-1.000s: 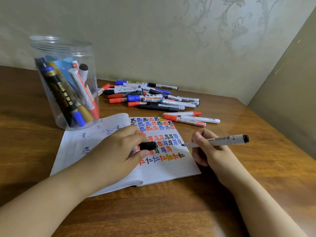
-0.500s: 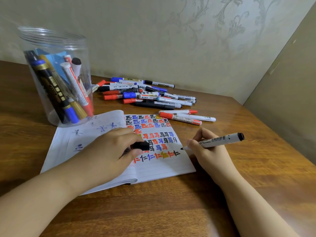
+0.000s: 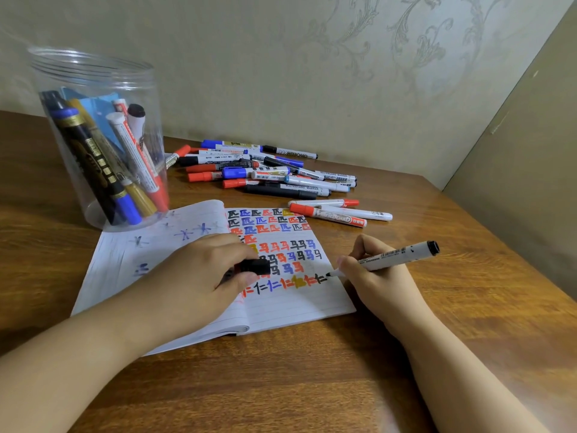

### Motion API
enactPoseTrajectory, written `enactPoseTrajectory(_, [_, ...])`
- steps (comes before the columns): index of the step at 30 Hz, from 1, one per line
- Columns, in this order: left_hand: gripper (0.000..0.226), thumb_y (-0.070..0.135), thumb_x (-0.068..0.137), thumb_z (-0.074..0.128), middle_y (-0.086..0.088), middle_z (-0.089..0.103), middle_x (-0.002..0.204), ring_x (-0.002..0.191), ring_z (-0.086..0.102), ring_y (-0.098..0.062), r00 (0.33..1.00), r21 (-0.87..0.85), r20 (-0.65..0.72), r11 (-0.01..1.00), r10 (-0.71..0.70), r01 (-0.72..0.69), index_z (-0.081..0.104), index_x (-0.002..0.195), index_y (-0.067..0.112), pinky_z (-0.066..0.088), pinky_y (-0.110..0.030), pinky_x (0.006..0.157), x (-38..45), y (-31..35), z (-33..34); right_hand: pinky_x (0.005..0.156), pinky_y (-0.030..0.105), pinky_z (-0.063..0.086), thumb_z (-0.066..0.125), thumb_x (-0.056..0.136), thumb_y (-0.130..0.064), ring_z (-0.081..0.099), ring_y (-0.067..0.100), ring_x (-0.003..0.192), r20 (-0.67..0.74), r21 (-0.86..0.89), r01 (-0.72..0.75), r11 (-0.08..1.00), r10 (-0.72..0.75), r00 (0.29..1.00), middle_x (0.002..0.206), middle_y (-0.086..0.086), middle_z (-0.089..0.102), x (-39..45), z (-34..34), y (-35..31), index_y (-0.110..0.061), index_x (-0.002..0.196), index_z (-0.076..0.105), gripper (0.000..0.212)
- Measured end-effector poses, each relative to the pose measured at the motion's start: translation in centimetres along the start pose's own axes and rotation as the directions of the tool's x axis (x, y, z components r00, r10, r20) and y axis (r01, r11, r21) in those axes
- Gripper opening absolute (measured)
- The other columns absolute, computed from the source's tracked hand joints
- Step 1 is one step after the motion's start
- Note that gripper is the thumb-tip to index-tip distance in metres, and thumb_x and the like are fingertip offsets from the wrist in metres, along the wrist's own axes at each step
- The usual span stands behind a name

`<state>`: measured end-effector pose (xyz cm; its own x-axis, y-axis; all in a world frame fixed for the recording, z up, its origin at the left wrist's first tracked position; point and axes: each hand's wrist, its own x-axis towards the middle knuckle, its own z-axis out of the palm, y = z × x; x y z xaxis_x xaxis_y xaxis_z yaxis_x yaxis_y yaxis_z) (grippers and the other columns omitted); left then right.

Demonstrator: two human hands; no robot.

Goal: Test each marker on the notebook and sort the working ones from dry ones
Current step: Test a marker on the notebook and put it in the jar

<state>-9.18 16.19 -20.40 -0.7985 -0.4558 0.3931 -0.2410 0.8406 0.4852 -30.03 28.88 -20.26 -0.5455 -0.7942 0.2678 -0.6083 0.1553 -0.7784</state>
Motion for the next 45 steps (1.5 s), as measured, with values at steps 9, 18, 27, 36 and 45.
enactPoseTrajectory(9, [0.022, 0.032, 0.088, 0.054, 0.023, 0.049, 0.085, 0.091, 0.044, 0.011, 1.000, 0.001, 0.009, 1.000, -0.011, 0.011, 0.061, 0.109, 0.029, 0.035, -0.006, 0.071, 0.0, 0.0, 0.0, 0.042, 0.015, 0.026, 0.058, 0.082, -0.008, 0.031, 0.003, 0.044, -0.007, 0.043, -0.037, 0.998, 0.037, 0.999, 0.046, -0.012, 0.035, -0.1, -0.2, 0.0, -0.015, 0.059, 0.036, 0.033])
enactPoseTrajectory(18, [0.021, 0.023, 0.088, 0.058, 0.021, 0.055, 0.089, 0.091, 0.048, 0.011, 0.994, -0.096, -0.065, 0.992, -0.087, 0.080, 0.063, 0.108, 0.029, 0.036, -0.004, 0.072, 0.3, 0.4, -0.8, 0.046, 0.013, 0.036, 0.069, 0.073, -0.025, 0.045, 0.001, 0.044, 0.101, 0.445, -0.064, 0.893, 0.021, 0.995, 0.050, -0.008, 0.054, 0.1, -0.2, -4.8, -0.009, 0.074, 0.051, 0.025])
enactPoseTrajectory(27, [0.021, 0.021, 0.085, 0.062, 0.027, 0.056, 0.085, 0.079, 0.052, 0.017, 0.921, -0.206, -0.300, 0.959, -0.250, 0.193, 0.061, 0.098, 0.038, 0.036, 0.003, 0.069, 0.7, -0.3, -3.0, 0.045, 0.020, 0.023, 0.051, 0.092, -0.009, 0.026, 0.007, 0.039, 0.059, 0.714, -0.079, 0.695, 0.053, 0.997, 0.041, -0.007, 0.033, 3.9, 4.2, -10.3, -0.015, 0.065, 0.038, 0.030])
enactPoseTrajectory(36, [0.024, 0.024, 0.084, 0.062, 0.021, 0.061, 0.091, 0.094, 0.049, 0.013, 0.934, -0.191, -0.274, 0.965, -0.231, 0.182, 0.065, 0.107, 0.030, 0.039, 0.000, 0.075, 0.6, -0.5, -2.7, 0.043, 0.019, 0.025, 0.056, 0.089, -0.006, 0.023, 0.007, 0.043, 0.117, 0.743, -0.136, 0.655, 0.073, 0.990, 0.046, -0.006, 0.030, 2.8, 5.5, -8.0, -0.017, 0.061, 0.038, 0.034])
enactPoseTrajectory(45, [0.020, 0.021, 0.084, 0.062, 0.016, 0.060, 0.086, 0.096, 0.047, 0.004, 0.969, -0.130, -0.219, 0.987, -0.117, 0.090, 0.067, 0.103, 0.023, 0.040, -0.011, 0.076, 0.3, 0.5, -2.8, 0.044, 0.020, 0.023, 0.055, 0.090, -0.007, 0.024, 0.008, 0.042, 0.200, 0.730, -0.132, 0.670, -0.025, 0.980, 0.046, -0.007, 0.031, 2.1, 6.5, -7.8, -0.018, 0.062, 0.040, 0.034])
